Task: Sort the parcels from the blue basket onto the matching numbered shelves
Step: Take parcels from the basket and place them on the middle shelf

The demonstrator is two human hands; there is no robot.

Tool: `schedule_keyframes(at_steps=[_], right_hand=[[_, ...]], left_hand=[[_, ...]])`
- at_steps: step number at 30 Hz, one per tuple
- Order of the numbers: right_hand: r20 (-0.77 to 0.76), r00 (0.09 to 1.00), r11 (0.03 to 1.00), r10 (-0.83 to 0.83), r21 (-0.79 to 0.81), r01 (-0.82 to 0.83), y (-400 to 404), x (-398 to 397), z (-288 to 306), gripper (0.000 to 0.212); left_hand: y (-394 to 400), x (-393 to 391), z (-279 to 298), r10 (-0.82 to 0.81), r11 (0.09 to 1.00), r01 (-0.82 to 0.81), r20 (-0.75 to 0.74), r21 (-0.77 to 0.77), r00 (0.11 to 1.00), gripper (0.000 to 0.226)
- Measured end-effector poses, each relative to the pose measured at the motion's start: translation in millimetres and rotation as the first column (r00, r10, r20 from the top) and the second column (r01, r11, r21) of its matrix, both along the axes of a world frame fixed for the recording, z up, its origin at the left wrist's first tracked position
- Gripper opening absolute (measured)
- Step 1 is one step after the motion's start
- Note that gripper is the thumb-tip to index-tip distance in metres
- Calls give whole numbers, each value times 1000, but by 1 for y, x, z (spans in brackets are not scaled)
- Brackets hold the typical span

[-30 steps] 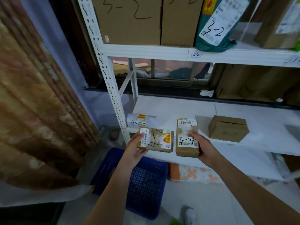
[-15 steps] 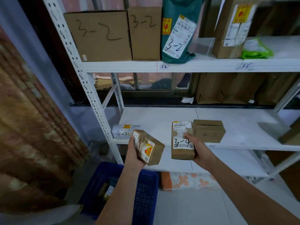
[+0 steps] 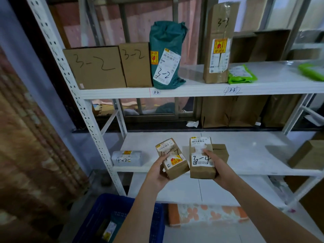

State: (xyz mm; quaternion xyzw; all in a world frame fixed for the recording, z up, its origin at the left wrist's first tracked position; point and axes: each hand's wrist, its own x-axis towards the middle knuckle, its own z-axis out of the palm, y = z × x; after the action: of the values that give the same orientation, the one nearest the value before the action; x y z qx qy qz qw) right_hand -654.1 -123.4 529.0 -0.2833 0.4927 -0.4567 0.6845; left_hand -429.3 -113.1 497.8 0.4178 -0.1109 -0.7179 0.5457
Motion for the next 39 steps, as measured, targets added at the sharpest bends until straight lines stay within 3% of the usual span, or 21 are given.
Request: schedule_keyframes(at_steps=[14,30,35,39], right_hand=[[-120,993,988,17,-152,-35,4,-90,33,38],[-134,965,950,-223,-251,185,22,-266,83,42],[-145,934,922,-326,-269,279,23,-319,104,30],[-146,904,890,-402,-294,348,1,-360,117,38]], left_hand=[[-25,-67,35,-75,968,142,302,-205,950,49],[-53,-251,86,-226,934,296,311,-199,923,41],[-73,-300,98,-261,905,347,321,-248,910,46],[-100,-339,109,-280,885,372,315,-281,907,52]])
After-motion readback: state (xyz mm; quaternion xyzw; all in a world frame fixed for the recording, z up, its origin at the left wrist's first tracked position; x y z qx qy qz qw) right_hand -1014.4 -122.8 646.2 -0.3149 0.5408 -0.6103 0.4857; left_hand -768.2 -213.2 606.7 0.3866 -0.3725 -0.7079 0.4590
